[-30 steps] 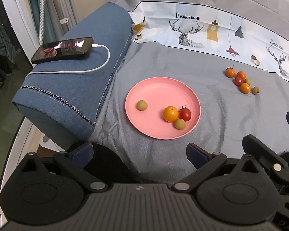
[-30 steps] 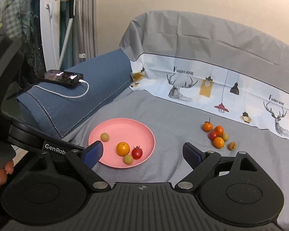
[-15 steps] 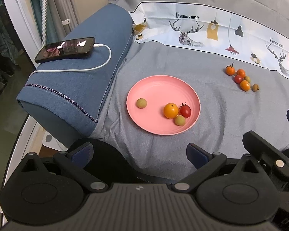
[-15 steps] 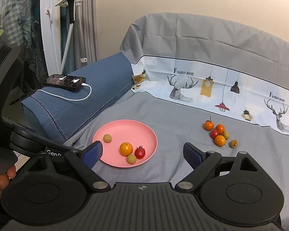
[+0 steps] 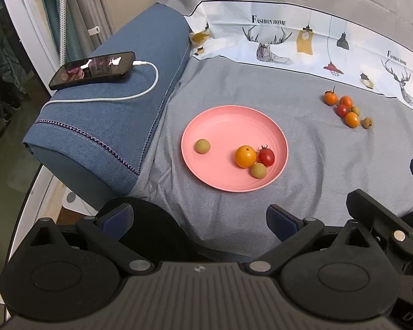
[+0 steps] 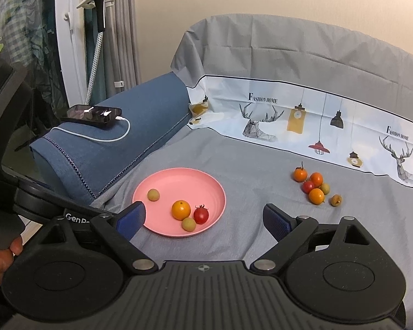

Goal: Organize fruits

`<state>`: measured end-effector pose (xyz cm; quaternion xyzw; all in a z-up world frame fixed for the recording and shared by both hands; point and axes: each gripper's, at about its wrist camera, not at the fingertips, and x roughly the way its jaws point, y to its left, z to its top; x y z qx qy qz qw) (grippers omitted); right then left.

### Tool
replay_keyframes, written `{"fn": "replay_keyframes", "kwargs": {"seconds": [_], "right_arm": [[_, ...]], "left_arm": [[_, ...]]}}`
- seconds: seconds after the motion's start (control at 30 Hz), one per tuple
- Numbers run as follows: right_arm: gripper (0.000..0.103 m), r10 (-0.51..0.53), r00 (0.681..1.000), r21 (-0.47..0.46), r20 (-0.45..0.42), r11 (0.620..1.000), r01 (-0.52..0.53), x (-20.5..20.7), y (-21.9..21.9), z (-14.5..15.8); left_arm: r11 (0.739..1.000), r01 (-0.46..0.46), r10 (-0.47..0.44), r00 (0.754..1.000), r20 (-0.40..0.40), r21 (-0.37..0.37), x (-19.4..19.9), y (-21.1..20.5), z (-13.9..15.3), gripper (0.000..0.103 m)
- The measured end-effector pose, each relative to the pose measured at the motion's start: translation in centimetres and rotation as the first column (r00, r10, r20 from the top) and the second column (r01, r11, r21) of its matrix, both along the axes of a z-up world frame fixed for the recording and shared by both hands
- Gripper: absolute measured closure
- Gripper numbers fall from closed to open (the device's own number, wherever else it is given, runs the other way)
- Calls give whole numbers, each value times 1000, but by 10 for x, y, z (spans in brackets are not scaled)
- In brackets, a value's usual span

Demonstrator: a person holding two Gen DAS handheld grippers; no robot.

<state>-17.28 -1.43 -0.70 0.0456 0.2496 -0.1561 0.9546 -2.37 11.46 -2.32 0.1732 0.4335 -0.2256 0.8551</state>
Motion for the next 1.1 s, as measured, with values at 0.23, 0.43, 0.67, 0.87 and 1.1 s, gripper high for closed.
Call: {"fn": "replay_keyframes", "kwargs": {"seconds": [0.23,0.43,0.67,0.87,1.1], "right_arm": [[9,0,1000,17,-8,1000,0,2,-3,-4],[9,0,1000,30,-13,1000,0,4,-7,-7],[4,-7,1000,48,-18,999,7,5,-14,-11],[2,-28,1000,54,-15,998,28,7,-20,-12],[1,-37,999,72,-22,997,38,11,-28,-16]], "left_arm": [[1000,1,-1,1000,-8,14,2,-3,-4,0],[999,3,-3,1000,-9,34,4,-7,-6,0],[998,1,0,1000,-10,58,6,-14,-9,0],[998,7,-7,1000,-6,70,8,-22,-8,0],[996,8,-8,1000,-1,85,14,-29,-7,0]]}}
